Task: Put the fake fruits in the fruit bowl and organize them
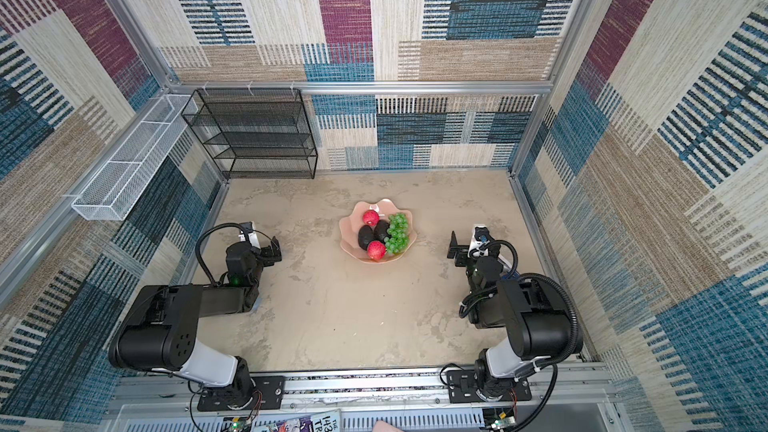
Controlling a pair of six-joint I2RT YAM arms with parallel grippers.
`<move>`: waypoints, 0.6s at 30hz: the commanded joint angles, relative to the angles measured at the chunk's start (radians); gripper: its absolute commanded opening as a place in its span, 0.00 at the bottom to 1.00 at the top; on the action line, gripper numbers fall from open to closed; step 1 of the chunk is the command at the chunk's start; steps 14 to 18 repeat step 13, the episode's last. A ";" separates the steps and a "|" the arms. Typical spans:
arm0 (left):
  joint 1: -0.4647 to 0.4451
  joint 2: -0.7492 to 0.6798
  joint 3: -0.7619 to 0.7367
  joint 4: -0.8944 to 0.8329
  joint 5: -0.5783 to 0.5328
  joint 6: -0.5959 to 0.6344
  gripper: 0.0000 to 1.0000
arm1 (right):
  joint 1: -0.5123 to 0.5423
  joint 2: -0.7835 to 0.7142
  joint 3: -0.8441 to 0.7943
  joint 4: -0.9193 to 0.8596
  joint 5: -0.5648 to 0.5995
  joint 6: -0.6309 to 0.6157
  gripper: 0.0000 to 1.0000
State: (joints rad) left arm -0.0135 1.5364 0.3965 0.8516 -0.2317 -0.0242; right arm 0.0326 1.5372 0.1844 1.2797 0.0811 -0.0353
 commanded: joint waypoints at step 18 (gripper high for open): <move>0.014 0.002 0.012 -0.003 0.031 -0.008 0.99 | -0.002 0.000 0.007 0.041 -0.009 0.001 1.00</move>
